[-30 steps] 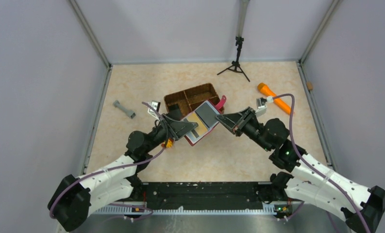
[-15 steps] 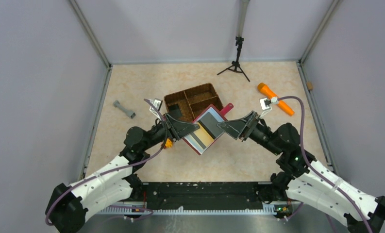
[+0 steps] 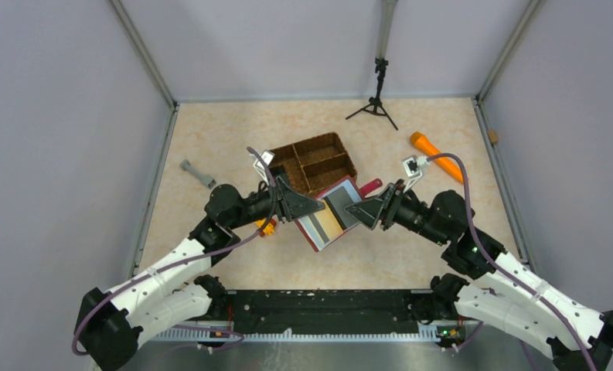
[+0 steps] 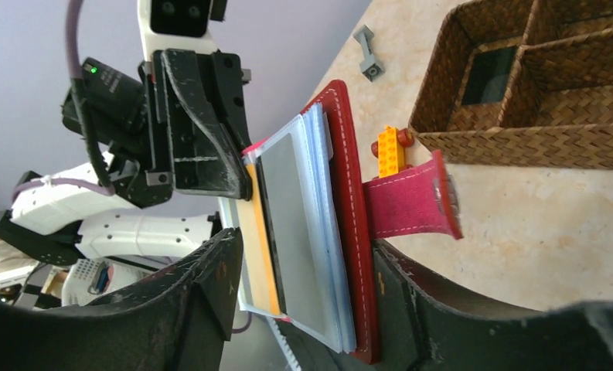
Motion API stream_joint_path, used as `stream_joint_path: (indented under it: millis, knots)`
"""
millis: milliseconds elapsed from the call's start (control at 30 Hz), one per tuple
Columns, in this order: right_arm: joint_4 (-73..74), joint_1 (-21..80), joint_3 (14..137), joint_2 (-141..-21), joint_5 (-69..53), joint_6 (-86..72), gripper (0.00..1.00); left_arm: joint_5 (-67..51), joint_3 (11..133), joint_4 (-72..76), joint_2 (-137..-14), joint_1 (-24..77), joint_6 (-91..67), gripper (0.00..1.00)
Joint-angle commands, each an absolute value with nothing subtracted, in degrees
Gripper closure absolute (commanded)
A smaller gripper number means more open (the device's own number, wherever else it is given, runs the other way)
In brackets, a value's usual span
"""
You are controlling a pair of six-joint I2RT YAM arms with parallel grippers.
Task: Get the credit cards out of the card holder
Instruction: Remove the credit card from the card holder.
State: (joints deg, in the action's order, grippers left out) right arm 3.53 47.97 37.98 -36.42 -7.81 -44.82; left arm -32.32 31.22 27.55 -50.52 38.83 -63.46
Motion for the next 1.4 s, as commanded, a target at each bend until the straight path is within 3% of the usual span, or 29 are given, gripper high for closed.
stream_joint_path:
  millis: [0, 267, 400, 633, 767, 933, 1033, 1100, 1167, 1367]
  knots:
    - [3.89, 48.34, 39.81, -35.65, -9.65, -42.23, 0.45, -37.02, 34.91, 26.2, -51.6, 38.71, -61.25, 1.0]
    - [5.18, 47.92, 37.46, -31.43, -8.68, -42.62, 0.57, -40.45, 37.1, 21.6, -52.53, 37.09, -58.73, 1.0]
    - [4.83, 47.73, 36.61, -31.58, -10.4, -43.62, 0.73, -42.24, 38.39, 21.06, -53.82, 36.58, -58.62, 1.0]
    - [3.91, 47.31, 35.51, -32.87, -12.39, -44.13, 0.64, -43.77, 39.26, 21.41, -54.75, 36.17, -59.15, 1.0]
    - [3.79, 46.85, 35.3, -33.09, -12.7, -44.62, 0.79, -44.03, 39.62, 20.93, -54.42, 35.75, -58.92, 1.0]
    - [2.96, 46.31, 33.93, -31.74, -12.74, -45.93, 0.8, -44.49, 39.55, 20.0, -54.01, 34.94, -58.28, 1.0]
    - [1.7, 45.83, 32.55, -30.29, -12.3, -48.35, 0.86, -44.96, 39.33, 19.99, -54.11, 34.5, -58.1, 1.0]
    - [-1.52, 45.64, 30.64, -29.26, -12.75, -50.59, 0.82, -45.37, 39.27, 20.02, -54.14, 34.14, -58.18, 1.0]
    - [-4.38, 45.56, 28.84, -28.72, -13.27, -52.48, 0.72, -45.64, 39.06, 20.46, -54.14, 34.01, -58.39, 1.0]
    - [-7.33, 45.2, 27.18, -28.65, -14.18, -53.4, 0.61, -46.41, 39.12, 20.44, -54.23, 33.47, -58.6, 1.0]
